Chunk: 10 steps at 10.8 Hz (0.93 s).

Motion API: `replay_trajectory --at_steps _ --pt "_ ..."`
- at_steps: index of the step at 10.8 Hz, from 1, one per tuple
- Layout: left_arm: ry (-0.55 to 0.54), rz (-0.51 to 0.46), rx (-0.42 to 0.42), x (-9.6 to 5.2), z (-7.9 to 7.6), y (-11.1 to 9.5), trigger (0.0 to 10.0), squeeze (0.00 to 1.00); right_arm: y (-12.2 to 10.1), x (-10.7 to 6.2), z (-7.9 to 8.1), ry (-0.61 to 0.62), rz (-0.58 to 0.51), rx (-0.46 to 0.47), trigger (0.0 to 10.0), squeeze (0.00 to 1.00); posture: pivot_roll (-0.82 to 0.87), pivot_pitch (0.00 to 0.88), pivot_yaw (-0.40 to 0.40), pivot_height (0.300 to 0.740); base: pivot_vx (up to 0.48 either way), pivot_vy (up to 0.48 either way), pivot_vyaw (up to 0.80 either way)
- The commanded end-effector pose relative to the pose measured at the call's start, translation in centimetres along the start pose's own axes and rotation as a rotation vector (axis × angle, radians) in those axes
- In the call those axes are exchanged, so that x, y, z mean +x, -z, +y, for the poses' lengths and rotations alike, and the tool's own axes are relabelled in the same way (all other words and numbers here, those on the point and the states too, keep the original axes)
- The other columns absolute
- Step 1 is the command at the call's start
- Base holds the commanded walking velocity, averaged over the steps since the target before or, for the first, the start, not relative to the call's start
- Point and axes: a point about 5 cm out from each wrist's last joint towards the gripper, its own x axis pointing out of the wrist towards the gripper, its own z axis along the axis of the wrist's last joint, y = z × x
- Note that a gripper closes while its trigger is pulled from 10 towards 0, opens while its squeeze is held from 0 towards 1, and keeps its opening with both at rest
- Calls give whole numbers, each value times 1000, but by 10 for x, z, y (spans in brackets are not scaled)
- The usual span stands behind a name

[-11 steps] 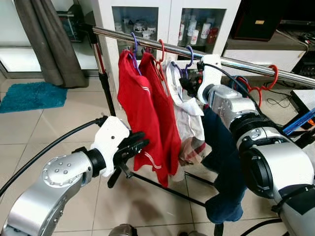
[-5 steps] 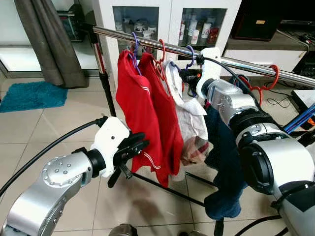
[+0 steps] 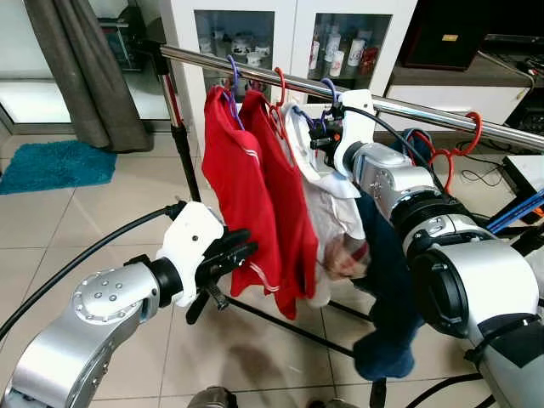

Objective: Hang hanger

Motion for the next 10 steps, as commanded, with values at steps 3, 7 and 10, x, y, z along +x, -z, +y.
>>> replay_trajectory --at_steps 3,7,10 --pt "6 -5 11 0 -1 -3 10000 0 -4 0 0 -13 -9 18 0 0 159 108 -25 740 0 0 0" --pt "-1 -22 13 5 -1 -5 10000 0 -18 -4 -9 -2 -90 14 0 0 155 82 -28 740 0 0 0" --pt "-11 -40 -3 11 -1 -2 10000 0 -25 -19 -30 -2 -157 -98 0 0 119 38 -9 740 0 0 0"
